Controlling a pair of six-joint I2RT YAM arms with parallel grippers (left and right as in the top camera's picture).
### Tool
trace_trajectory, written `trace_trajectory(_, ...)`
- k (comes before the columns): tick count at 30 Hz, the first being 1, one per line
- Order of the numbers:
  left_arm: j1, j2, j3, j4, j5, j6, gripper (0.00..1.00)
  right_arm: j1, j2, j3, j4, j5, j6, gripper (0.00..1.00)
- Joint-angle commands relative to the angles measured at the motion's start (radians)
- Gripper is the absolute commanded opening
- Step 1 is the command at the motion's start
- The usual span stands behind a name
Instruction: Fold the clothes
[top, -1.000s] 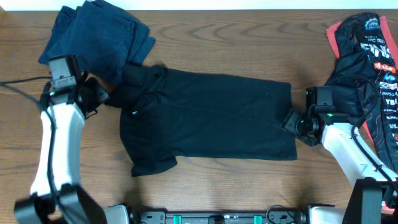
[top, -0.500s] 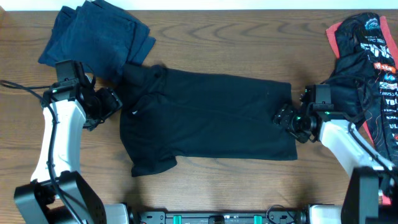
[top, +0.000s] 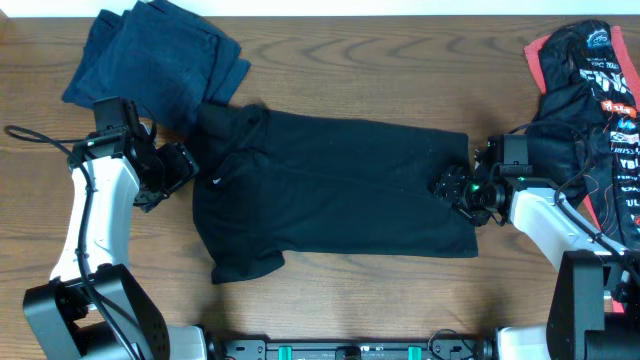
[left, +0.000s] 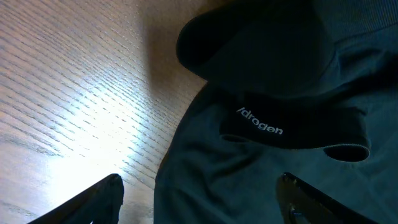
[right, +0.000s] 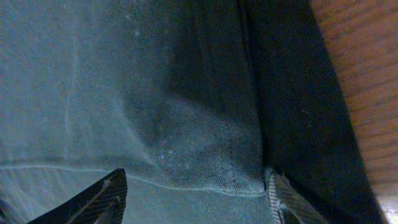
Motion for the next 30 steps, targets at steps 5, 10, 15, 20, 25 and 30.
trace_trajectory(5,-0.002,0.008,-0.011,-0.005,0.005,0.01,0.8,0.003,0.011,-0.004,0.019,0.014,0.006,0.72)
trace_trajectory(10,-0.002,0.008,-0.011,-0.005,0.005,0.01,0.8,0.003,0.014,-0.004,0.008,0.055,0.005,0.7)
trace_trajectory(15,-0.002,0.008,-0.011,-0.005,0.005,0.01,0.8,0.004,0.026,-0.005,0.008,0.055,0.006,0.69)
trace_trajectory(20,-0.002,0.008,-0.011,-0.005,0.005,0.01,0.8,0.003,0.027,-0.005,0.012,0.056,0.006,0.53)
trace_trajectory(25,-0.002,0.008,-0.011,-0.005,0.005,0.01,0.8,0.004,0.027,-0.005,0.013,0.06,0.014,0.51)
trace_trajectory(30,-0.002,0.008,-0.011,-0.005,0.005,0.01,0.8,0.003,0.027,-0.005,0.013,0.078,0.015,0.36)
